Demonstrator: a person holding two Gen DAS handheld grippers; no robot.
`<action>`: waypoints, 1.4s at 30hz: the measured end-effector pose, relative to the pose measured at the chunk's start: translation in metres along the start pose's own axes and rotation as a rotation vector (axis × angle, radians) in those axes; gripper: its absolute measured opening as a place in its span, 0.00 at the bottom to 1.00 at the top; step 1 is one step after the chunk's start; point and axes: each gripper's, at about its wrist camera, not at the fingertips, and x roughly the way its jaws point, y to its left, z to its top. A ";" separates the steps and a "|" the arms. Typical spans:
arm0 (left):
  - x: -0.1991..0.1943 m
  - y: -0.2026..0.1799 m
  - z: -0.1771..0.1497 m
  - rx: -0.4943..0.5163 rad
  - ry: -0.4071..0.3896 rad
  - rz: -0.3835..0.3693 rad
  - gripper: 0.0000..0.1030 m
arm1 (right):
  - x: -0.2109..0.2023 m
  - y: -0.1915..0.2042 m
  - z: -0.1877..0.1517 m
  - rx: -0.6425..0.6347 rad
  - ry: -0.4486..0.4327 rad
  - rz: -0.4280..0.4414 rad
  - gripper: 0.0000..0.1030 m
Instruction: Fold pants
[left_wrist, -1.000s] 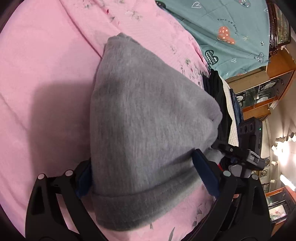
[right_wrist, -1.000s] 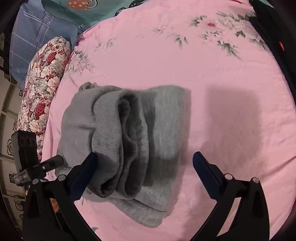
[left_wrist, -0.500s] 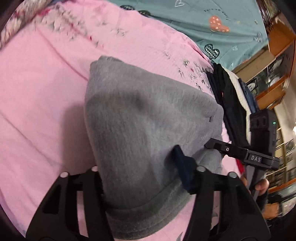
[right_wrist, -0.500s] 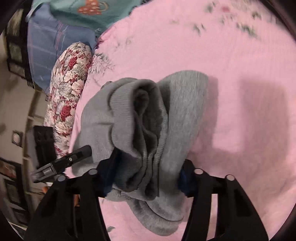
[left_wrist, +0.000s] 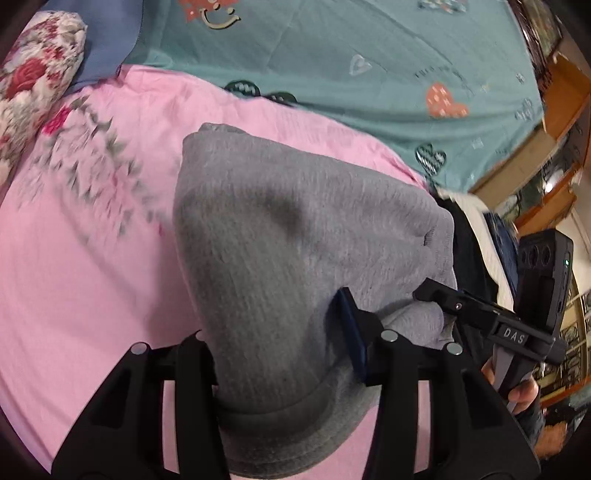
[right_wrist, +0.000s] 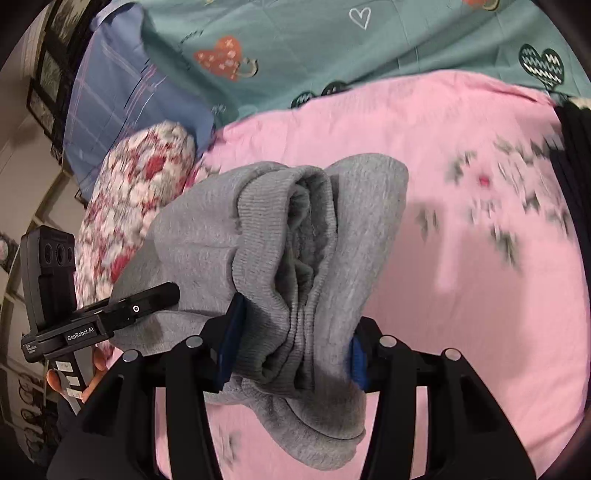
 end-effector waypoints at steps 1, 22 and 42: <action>0.010 0.002 0.014 0.009 -0.011 0.010 0.45 | 0.010 -0.002 0.018 -0.009 -0.016 -0.011 0.49; 0.038 0.040 0.105 0.002 -0.154 0.081 0.94 | 0.097 -0.060 0.153 0.028 -0.116 -0.165 0.91; -0.100 -0.097 -0.075 0.216 -0.439 0.427 0.98 | -0.062 0.043 -0.039 -0.082 -0.365 -0.408 0.99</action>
